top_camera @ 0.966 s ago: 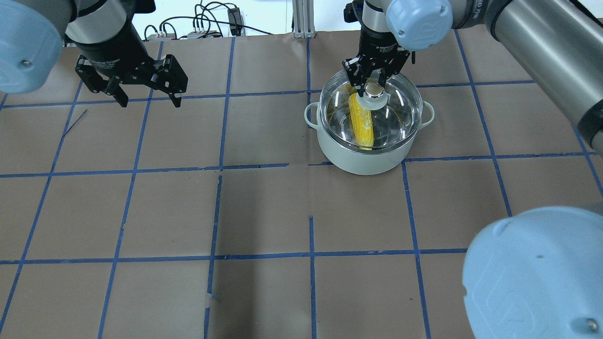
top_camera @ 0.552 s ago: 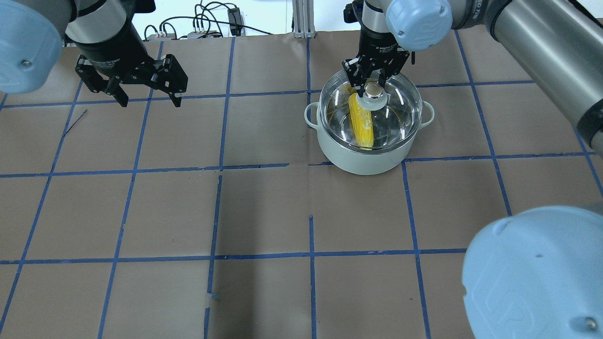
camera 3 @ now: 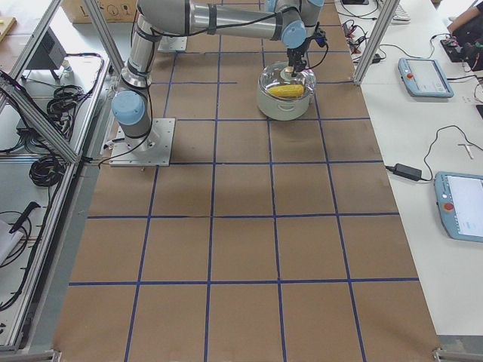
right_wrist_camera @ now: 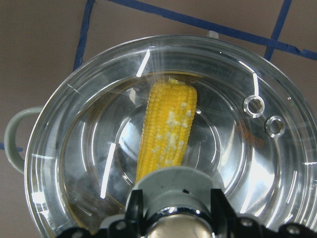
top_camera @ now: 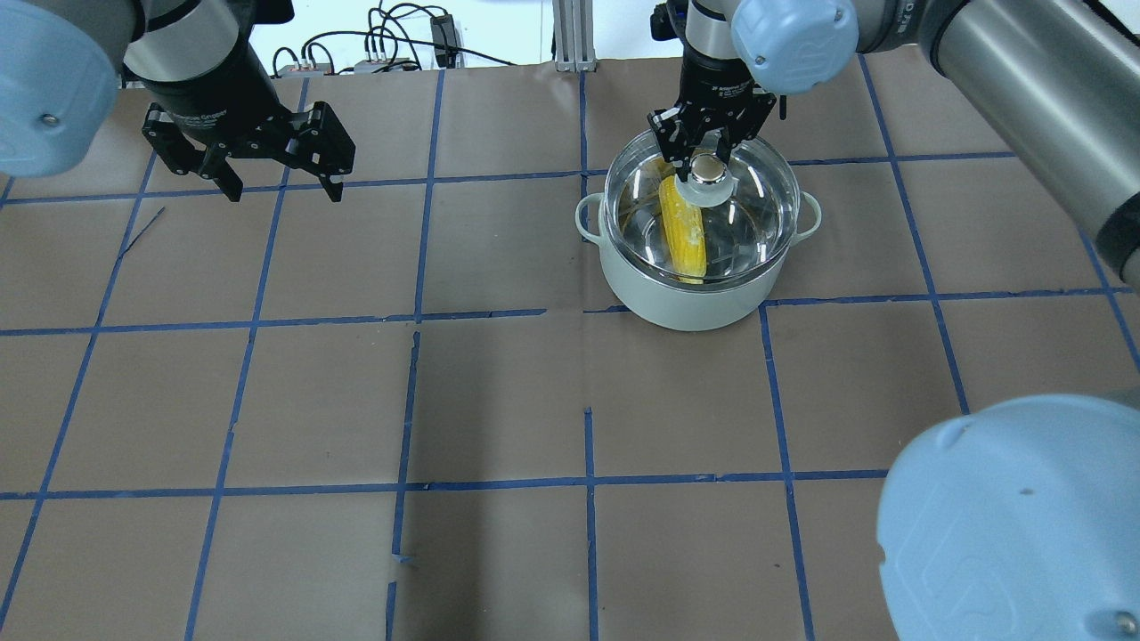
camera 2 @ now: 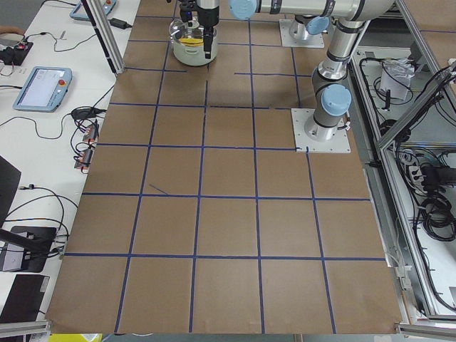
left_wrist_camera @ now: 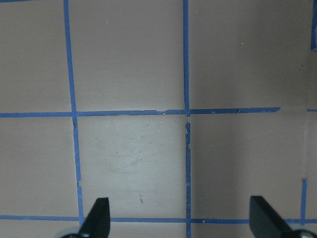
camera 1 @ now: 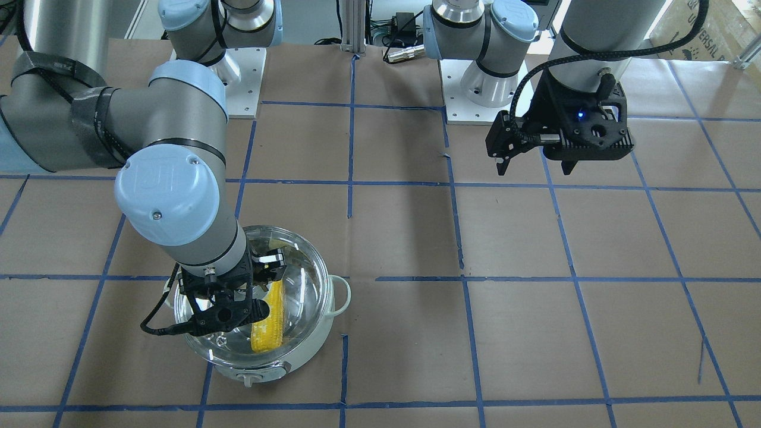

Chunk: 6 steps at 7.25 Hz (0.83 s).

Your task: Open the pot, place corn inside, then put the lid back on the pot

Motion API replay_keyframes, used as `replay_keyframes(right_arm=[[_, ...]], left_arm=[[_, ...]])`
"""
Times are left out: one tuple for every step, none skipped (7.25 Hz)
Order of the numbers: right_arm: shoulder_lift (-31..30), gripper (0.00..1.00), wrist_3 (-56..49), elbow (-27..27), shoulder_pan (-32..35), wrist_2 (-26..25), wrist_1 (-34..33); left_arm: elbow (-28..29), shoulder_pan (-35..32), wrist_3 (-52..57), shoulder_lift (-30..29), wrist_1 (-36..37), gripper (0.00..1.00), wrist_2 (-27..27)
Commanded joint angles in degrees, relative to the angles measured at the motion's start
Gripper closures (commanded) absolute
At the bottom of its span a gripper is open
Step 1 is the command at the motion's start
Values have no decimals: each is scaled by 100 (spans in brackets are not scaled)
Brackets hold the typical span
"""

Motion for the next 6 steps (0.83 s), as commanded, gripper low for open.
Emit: replay_keyframes(right_arm=[[2,60,0,25,0,2,8],[3,60,0,34,0,2,8],[3,59,0,34,9,2,8],[3,57,9,34,9,2,8],[11,54,18,34,52,2,8],[11,36,27,34,53,11,-9]], left_arm=[[0,0,0,0,3,0,0],[9,0,0,0,3,0,0],[9,0,0,0,3,0,0],[9,9,0,0,3,0,0],[9,9,9,0,12,0,0],[9,9,0,0,12,0,0]])
